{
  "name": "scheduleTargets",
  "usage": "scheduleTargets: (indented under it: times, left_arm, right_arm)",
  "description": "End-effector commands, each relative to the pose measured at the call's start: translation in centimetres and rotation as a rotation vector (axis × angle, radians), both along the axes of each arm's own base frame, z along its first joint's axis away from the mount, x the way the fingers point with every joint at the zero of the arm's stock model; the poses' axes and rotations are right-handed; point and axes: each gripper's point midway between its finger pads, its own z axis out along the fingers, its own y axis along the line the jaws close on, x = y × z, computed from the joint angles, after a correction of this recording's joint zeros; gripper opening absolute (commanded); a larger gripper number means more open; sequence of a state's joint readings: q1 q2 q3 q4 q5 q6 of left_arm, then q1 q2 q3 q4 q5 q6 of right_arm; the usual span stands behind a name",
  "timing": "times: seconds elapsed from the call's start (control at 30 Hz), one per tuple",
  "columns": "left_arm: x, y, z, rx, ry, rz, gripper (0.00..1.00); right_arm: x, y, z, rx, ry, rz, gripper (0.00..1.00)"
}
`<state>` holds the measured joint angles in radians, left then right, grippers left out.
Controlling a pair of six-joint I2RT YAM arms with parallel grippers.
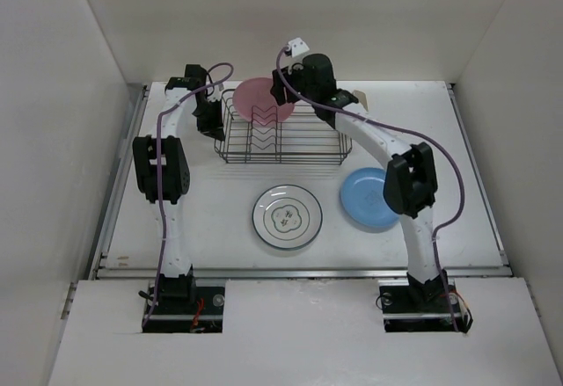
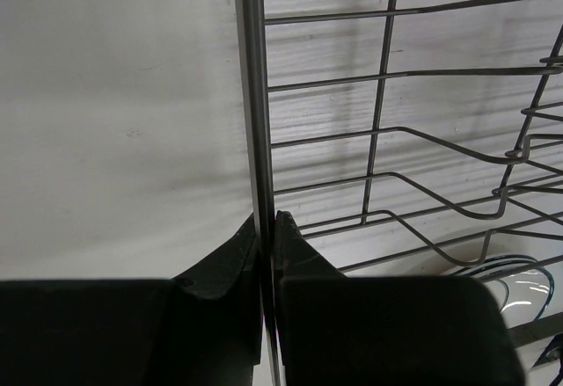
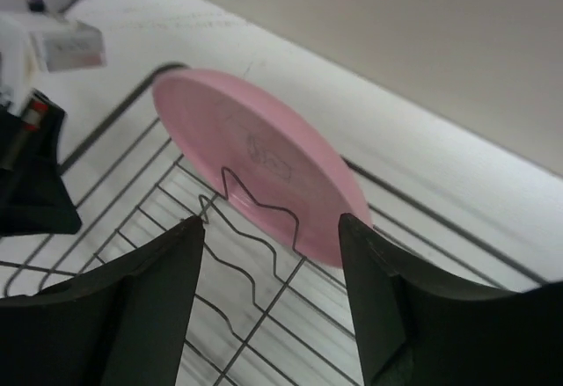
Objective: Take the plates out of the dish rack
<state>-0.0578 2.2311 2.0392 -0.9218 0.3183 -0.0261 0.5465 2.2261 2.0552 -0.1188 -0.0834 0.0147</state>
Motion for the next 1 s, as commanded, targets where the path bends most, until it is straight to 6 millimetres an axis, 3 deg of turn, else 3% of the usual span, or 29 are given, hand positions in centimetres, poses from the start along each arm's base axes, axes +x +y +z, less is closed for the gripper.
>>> scheduleTargets:
  times: [0.0,0.03,0.2,0.3,0.33,0.4,0.5,0.63,0.67,0.77,0.8,0.97]
  left_arm:
    - [-0.1,-0.7,1.5,-0.011,-0.019,-0.046,0.00]
    - [-0.1,-0.7,1.5,-0.011,-0.019,-0.046,0.00]
    - [0.1,-0.7,0.9,-0.010,-0.010,-0.046,0.00]
    - [0.1,-0.5,0.6,-0.001,-0.001,-0.043,0.00]
    - [0.2,-0.4,0.6,0.009,-0.002,-0.039,0.00]
    - [0.2,-0.2,0.5,0.018,-0.002,-0.037,0.00]
    - [0.2,-0.2,0.5,0.018,-0.002,-0.037,0.00]
    - [0.1,-0.3,-0.2,0.010,0.017,-0.039,0.00]
    - [0.1,-0.4,-0.6,0.008,0.028,-0.031,0.00]
    - [0.0,-0.7,-0.8,-0.013,0.035,-0.024,0.00]
    - [-0.2,-1.0,-1.0,-0.026,0.048,-0.016,0.00]
    - [-0.7,-1.4,-1.8,-0.055,0.078,0.012,0.00]
  right_arm:
    - [-0.9,-0.9,9.3,0.083,-0.195,-0.022,0.69]
    - [-0.8,-1.1,9.3,0.081,-0.197,-0.037,0.71]
    - [2.9,0.0,3.2,0.012,-0.100,-0.065,0.74]
    - [3.5,1.0,-0.3,0.006,-0.057,-0.032,0.74]
    - [3.7,1.3,-2.6,0.001,-0.017,-0.037,0.74]
    - [3.7,1.4,-4.7,0.001,0.024,-0.044,0.74]
    - [4.4,0.7,-5.4,-0.013,0.017,-0.098,0.73]
    - [4.9,-0.2,-5.4,-0.021,0.011,-0.159,0.31]
    - [5.0,-0.6,-4.4,-0.014,-0.008,-0.178,0.14]
    - [5.7,-2.1,-2.1,-0.010,-0.069,-0.265,0.00]
    - [6.0,-2.3,-1.8,-0.005,-0.083,-0.285,0.00]
    - [6.0,-3.2,4.7,0.081,-0.201,-0.330,0.00]
